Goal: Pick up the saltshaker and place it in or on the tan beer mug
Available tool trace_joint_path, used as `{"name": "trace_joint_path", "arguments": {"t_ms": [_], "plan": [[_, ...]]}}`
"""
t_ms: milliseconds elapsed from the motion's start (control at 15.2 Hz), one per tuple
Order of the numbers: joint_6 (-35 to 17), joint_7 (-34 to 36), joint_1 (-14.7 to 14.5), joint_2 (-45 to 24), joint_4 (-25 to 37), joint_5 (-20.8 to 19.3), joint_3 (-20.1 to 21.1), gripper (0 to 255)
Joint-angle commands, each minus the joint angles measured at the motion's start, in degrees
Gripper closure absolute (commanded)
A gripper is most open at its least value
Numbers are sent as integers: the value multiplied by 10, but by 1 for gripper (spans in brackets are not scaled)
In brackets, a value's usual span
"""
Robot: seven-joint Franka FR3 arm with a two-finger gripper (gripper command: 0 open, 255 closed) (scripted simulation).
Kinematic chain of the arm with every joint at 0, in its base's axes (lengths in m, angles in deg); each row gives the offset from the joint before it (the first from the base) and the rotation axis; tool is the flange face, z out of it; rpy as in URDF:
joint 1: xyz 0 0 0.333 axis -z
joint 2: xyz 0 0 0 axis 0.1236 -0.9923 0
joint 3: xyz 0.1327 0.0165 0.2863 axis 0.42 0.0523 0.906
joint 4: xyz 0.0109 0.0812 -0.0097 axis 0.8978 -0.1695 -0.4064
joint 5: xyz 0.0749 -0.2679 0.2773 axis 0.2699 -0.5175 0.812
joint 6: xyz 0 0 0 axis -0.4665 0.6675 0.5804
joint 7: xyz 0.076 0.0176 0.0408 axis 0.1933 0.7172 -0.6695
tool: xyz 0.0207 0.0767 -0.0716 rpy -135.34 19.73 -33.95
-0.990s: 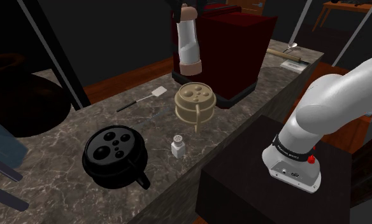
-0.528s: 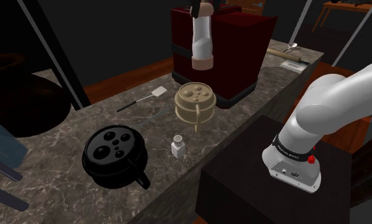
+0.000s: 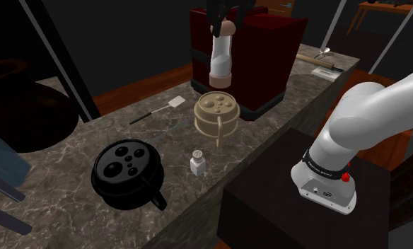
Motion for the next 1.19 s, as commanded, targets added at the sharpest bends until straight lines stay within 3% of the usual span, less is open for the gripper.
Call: {"name": "trace_joint_path", "arguments": {"t_ms": [0, 924, 1122], "plan": [[-15, 1, -2, 7, -22, 2, 1, 255], [-120, 12, -12, 27, -147, 12, 13, 255], [-120, 12, -12, 27, -147, 12, 13, 255]]}}
